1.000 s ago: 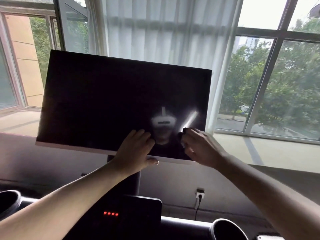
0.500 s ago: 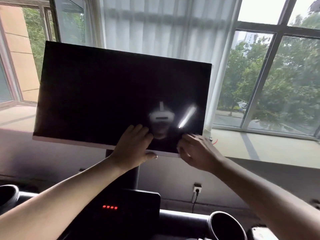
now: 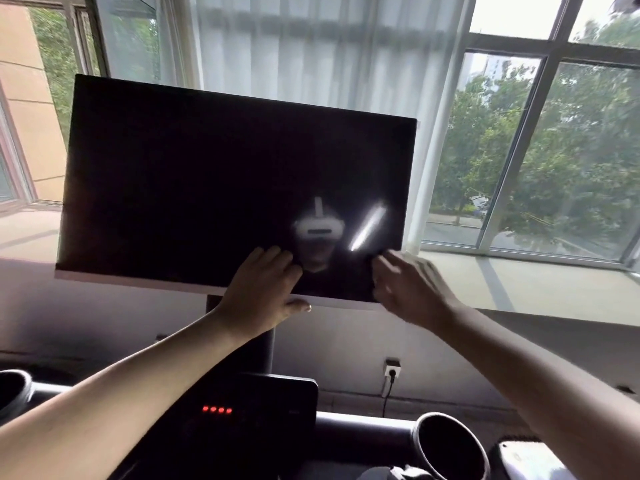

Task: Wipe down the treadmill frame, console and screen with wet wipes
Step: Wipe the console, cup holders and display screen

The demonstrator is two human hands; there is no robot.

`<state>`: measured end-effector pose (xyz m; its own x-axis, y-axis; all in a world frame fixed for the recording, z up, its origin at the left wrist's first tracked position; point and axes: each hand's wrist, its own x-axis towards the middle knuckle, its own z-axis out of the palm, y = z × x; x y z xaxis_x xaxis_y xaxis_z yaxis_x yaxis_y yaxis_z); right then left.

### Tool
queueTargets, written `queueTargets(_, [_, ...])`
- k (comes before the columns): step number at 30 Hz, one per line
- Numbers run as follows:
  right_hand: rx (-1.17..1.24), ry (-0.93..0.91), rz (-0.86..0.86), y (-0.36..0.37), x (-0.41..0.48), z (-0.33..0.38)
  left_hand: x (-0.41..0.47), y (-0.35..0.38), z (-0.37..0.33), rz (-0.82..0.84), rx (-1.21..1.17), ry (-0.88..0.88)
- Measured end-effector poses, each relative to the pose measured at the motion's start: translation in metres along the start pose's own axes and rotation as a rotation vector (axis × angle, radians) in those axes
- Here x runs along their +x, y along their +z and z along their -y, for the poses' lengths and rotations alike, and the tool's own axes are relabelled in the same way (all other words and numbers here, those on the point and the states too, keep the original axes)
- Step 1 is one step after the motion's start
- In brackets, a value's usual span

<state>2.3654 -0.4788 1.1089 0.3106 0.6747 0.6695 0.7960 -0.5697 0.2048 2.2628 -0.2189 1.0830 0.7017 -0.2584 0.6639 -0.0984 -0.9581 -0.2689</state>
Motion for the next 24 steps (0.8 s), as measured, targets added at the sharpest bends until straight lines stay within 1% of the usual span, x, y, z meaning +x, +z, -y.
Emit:
queueTargets(2, [-0.027, 0.188, -0.149, -0.006, 0.024, -0.012, 0.000, -0.001, 0.000, -0.004, -0.002, -0.001])
queueTargets(3, [-0.025, 0.246, -0.208, -0.006, 0.034, -0.013, 0.000, -0.001, 0.000, -0.009, -0.002, -0.001])
queueTargets(5, [0.005, 0.279, -0.269, -0.001, 0.038, -0.006, 0.000, -0.001, 0.001, -0.012, 0.006, 0.004])
queueTargets(7, [0.002, 0.276, -0.230, 0.009, 0.023, 0.004, 0.000, 0.000, 0.001, -0.005, 0.025, 0.005])
queueTargets(10, [-0.011, 0.261, -0.107, 0.020, -0.014, 0.014, -0.001, 0.002, 0.000, -0.005, 0.032, -0.007])
queueTargets(14, [0.048, 0.114, 0.031, 0.018, -0.040, 0.013, -0.001, 0.001, -0.001, -0.005, 0.003, -0.018])
queueTargets(16, [0.024, 0.067, 0.041, 0.013, -0.036, 0.007, -0.001, -0.001, -0.003, 0.005, -0.006, -0.007])
queueTargets(18, [0.035, 0.113, -0.032, 0.009, -0.022, -0.002, -0.002, -0.001, -0.003, 0.039, -0.002, 0.009])
queueTargets(20, [0.060, 0.185, -0.150, 0.003, 0.001, -0.014, 0.002, 0.000, -0.002, 0.054, 0.012, 0.021])
queueTargets(24, [0.116, 0.262, -0.321, -0.014, 0.050, -0.033, 0.019, -0.010, 0.007, -0.016, -0.007, 0.034])
